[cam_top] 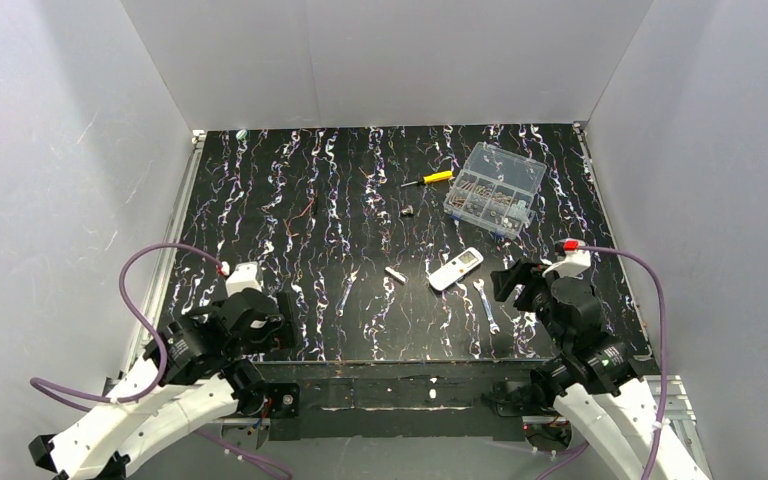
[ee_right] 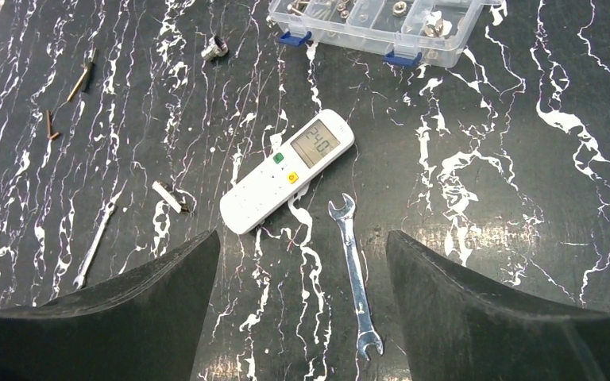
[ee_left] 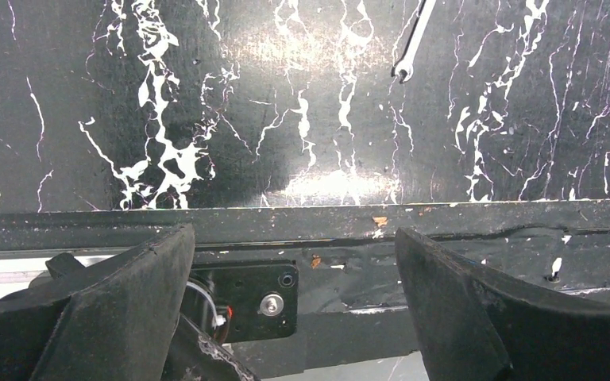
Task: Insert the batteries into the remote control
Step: Reset both arms
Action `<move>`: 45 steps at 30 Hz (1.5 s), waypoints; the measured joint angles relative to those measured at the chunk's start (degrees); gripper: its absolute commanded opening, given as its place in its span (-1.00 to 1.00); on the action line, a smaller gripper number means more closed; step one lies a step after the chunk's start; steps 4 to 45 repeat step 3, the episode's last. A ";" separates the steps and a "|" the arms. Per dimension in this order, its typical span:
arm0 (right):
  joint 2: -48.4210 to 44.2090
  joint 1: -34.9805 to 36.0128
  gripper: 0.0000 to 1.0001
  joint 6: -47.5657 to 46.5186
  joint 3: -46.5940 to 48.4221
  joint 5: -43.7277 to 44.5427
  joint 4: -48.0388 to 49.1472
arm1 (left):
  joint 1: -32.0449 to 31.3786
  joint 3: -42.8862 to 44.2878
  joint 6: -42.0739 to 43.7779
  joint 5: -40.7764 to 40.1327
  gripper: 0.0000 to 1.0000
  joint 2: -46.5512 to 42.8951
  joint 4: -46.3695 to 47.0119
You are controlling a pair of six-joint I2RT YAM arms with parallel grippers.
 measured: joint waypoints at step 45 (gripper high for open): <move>0.02 0.00 0.70 0.00 0.00 0.00 0.00 | 0.00 0.00 0.09 0.00 0.97 0.00 0.22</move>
